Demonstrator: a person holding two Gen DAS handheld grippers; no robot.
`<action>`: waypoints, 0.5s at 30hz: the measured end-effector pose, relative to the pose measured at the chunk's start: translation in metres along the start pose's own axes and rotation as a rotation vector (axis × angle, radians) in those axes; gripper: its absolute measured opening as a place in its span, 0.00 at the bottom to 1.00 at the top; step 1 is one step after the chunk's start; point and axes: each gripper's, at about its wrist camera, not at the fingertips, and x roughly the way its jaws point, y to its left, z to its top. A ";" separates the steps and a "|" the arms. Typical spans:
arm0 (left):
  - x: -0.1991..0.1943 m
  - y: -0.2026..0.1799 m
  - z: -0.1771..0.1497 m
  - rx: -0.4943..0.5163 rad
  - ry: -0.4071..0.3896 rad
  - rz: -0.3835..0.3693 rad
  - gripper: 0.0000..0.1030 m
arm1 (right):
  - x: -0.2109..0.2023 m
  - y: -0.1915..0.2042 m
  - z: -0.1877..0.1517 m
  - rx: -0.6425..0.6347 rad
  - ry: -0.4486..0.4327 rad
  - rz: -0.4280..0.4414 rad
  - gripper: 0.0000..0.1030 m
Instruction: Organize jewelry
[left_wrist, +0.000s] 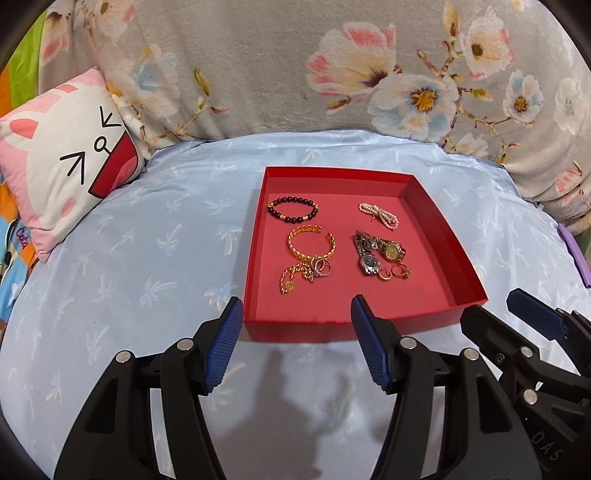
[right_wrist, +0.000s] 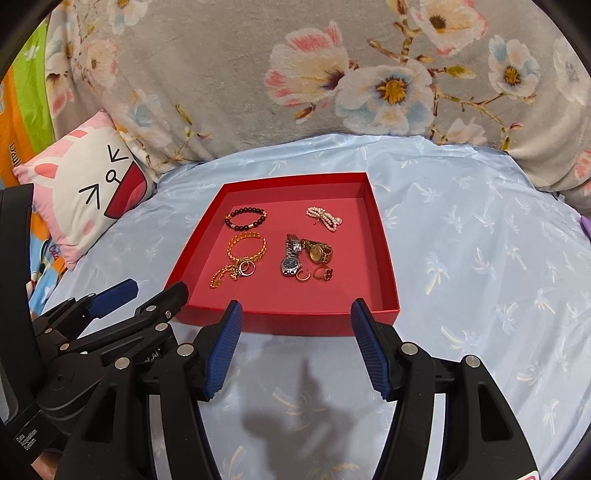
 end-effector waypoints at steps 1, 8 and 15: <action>-0.002 0.000 -0.002 0.000 0.000 0.000 0.57 | -0.002 0.001 -0.001 -0.002 -0.003 -0.006 0.58; -0.010 0.000 -0.014 -0.001 0.004 0.001 0.57 | -0.012 0.002 -0.015 -0.005 -0.009 -0.015 0.58; -0.011 -0.001 -0.031 -0.003 0.007 0.014 0.60 | -0.012 -0.002 -0.031 0.009 -0.006 -0.031 0.62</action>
